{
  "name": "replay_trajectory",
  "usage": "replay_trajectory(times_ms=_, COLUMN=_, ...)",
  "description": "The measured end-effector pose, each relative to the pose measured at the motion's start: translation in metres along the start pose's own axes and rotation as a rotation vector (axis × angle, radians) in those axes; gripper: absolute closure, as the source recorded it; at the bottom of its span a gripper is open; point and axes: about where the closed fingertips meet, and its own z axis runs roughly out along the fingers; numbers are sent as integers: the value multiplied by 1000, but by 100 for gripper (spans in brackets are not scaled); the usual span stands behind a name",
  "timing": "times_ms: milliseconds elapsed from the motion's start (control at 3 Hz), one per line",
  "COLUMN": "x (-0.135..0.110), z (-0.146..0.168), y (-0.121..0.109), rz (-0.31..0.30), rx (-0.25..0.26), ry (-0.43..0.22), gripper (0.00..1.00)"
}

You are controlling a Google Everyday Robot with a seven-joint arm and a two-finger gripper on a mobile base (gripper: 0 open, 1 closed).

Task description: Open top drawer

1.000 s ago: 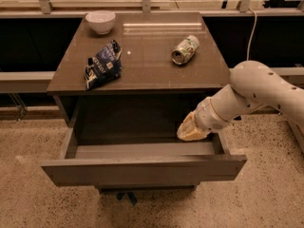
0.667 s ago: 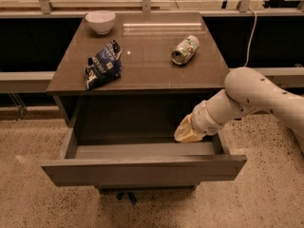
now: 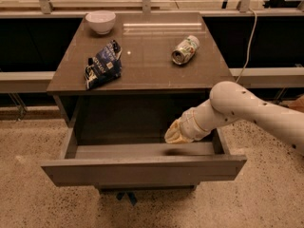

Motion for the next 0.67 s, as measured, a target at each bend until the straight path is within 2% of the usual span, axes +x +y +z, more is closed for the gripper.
replay_trajectory(times_ms=333, x=6, z=10, y=-4, rz=-51, rx=-4, ry=-33, gripper=100)
replay_trajectory(times_ms=667, x=4, z=22, y=3, rz=-104, rx=-60, ry=-72, gripper=100)
